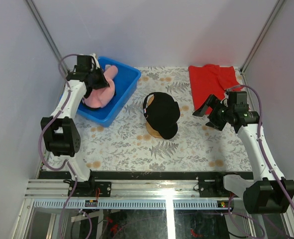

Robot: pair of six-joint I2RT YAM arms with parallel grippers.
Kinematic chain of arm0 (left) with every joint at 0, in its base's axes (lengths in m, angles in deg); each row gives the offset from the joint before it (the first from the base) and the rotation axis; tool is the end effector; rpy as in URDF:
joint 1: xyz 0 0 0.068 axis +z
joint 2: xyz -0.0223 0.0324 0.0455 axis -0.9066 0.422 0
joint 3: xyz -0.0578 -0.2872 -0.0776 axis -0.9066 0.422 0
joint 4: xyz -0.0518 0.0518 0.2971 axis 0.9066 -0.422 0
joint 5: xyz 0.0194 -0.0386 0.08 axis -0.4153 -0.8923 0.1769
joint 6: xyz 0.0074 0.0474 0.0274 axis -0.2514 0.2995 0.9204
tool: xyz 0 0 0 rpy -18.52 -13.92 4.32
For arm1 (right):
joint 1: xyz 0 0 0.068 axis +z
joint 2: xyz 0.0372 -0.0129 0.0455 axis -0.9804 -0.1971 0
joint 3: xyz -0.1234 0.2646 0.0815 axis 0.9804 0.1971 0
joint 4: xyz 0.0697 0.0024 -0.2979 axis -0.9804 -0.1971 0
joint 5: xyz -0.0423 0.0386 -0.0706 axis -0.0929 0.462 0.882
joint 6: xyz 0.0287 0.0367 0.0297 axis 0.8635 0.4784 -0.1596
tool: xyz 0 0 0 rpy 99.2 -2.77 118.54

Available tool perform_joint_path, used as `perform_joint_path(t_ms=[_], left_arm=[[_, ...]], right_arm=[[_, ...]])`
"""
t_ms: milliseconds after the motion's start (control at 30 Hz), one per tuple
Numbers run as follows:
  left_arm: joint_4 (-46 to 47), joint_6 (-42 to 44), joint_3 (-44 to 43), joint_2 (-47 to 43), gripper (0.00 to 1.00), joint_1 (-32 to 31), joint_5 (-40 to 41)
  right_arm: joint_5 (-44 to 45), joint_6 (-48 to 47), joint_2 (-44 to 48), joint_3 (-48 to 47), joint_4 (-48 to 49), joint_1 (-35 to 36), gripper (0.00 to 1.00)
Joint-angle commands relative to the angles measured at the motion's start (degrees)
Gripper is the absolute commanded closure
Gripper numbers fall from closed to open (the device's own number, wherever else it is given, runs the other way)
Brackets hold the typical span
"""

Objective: Stack the hats

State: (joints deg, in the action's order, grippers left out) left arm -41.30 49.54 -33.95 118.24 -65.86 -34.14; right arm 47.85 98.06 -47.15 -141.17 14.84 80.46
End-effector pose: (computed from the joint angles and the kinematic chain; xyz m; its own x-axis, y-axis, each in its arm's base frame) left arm 0.4614 -0.0153 0.3265 -0.7375 -0.2466 -0.6287 -0.0203 0.9386 -0.3444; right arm 0.2621 0.0227 0.3350 -0.7280 0.5408 -0.4214 0.1721 0.7391 0.6512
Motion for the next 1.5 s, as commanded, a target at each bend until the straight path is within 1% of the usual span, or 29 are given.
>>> perform_joint_path(t_ms=[0, 167, 300, 467, 733, 833, 933, 967, 1033, 1100, 1167, 1267, 1333, 1367, 1467], left_arm=[[-0.2, -6.3, -4.7, -4.6, 1.0, 2.5, -9.2], [2.5, -12.8, -4.6, -7.8, 1.0, 5.1, -18.8], [6.0, -19.3, -5.4, -9.9, 1.0, 5.6, -26.3], [9.5, -27.0, -5.3, -12.6, 1.0, 5.5, -34.4], [11.4, -36.8, -4.8, -19.7, 1.0, 5.5, -43.2], [14.8, -42.8, -4.2, -22.0, 1.0, 5.5, -46.5], [21.3, -51.7, -3.5, -24.0, 1.0, 5.4, -50.7], [25.1, -54.8, -3.2, -24.6, 1.0, 5.4, -51.9], [29.8, -61.7, -2.4, -26.0, 1.0, 5.1, -53.7], [33.4, -67.1, -2.1, -27.5, 1.0, 4.2, -54.5], [35.4, -71.2, -2.4, -28.7, 1.0, 3.0, -55.2], [35.7, -74.9, -1.9, -30.8, 1.0, 1.5, -55.7], [36.1, -77.1, -1.5, -31.9, 1.0, 0.3, -55.9], [36.1, -78.1, -1.4, -32.4, 1.0, -0.3, -55.8], [36.2, -81.0, -1.5, -33.9, 1.0, -1.8, -55.5]], right_arm=[[-3.3, 0.5, -1.2, -2.6, 3.0, 0.5, 0.01], [-5.3, -0.3, -2.2, -5.2, 3.9, 0.5, 0.01], [-7.3, -0.6, -1.8, -6.7, 6.9, 0.5, 0.0], [-12.6, -1.0, -1.1, -9.6, 15.0, 0.5, 0.0], [-26.8, -0.5, -4.6, -14.9, 27.0, 0.5, 0.0], [-32.7, 3.2, -6.3, -16.0, 33.1, 0.9, 0.0], [-39.6, 7.1, -8.6, -17.6, 39.1, 2.9, 0.0], [-42.0, 9.3, -9.0, -17.5, 42.3, 3.5, 0.0], [-45.8, 17.7, -9.4, -15.1, 54.2, 4.3, 0.0], [-47.5, 31.2, -10.1, -11.5, 74.5, 4.7, 0.0], [-48.5, 44.8, -12.4, -10.1, 92.3, 5.2, 0.0], [-49.4, 59.7, -16.9, -12.1, 111.6, 6.0, 0.0], [-49.4, 67.3, -19.7, -14.3, 121.0, 6.3, 0.0], [-49.3, 69.0, -20.6, -15.1, 122.9, 6.5, 0.0], [-49.3, 68.1, -22.1, -16.8, 122.7, 6.9, 0.0]])
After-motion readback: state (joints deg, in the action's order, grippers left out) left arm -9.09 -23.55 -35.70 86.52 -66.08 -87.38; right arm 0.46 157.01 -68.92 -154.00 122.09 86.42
